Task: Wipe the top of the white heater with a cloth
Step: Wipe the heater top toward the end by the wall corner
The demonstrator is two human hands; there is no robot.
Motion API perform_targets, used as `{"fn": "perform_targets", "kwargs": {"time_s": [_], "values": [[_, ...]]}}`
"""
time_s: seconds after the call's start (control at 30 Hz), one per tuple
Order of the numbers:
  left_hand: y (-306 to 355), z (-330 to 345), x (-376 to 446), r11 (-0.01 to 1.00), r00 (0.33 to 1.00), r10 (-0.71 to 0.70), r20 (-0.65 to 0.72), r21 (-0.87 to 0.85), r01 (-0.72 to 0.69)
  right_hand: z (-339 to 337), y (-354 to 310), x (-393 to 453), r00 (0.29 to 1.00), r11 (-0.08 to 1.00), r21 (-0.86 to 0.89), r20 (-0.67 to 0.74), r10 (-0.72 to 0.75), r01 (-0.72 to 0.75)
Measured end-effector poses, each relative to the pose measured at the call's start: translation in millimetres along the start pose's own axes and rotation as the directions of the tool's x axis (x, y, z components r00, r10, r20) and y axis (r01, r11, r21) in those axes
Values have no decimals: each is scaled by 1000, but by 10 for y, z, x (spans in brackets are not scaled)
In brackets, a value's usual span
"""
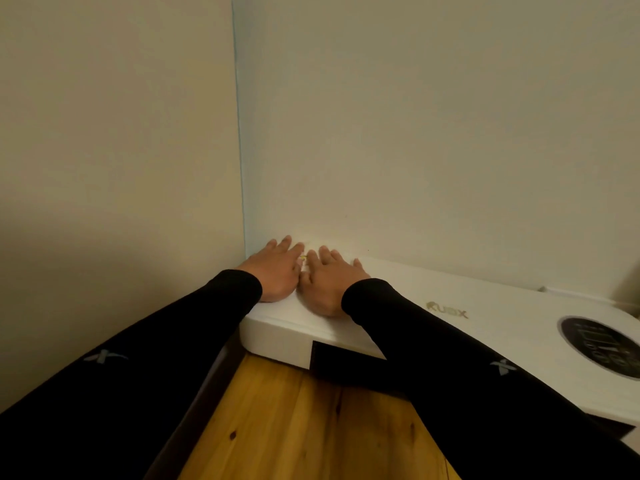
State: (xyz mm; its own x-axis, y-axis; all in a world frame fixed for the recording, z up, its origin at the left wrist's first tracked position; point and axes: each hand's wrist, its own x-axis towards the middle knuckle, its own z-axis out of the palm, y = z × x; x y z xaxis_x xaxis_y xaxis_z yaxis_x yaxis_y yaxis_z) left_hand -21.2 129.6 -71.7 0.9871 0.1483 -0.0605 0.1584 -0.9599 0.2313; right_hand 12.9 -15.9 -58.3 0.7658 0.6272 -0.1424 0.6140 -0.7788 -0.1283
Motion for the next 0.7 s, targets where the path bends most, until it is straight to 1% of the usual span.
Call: {"fn": "perform_targets", "kwargs": {"time_s": [0.33,0.6,0.7], "values": [[150,39,-472,992,1000,-6,26,123,3,17,-129,-486,999,1000,0,50,18,-18],[339,103,-814,991,1000,1,16,136,-3,55,-141,-830,999,999,-2,38,35,-35],[426,104,-913,993,1000,0,29,116,-4,47,-142,-942,998,999,-9,37,49,-49]]}}
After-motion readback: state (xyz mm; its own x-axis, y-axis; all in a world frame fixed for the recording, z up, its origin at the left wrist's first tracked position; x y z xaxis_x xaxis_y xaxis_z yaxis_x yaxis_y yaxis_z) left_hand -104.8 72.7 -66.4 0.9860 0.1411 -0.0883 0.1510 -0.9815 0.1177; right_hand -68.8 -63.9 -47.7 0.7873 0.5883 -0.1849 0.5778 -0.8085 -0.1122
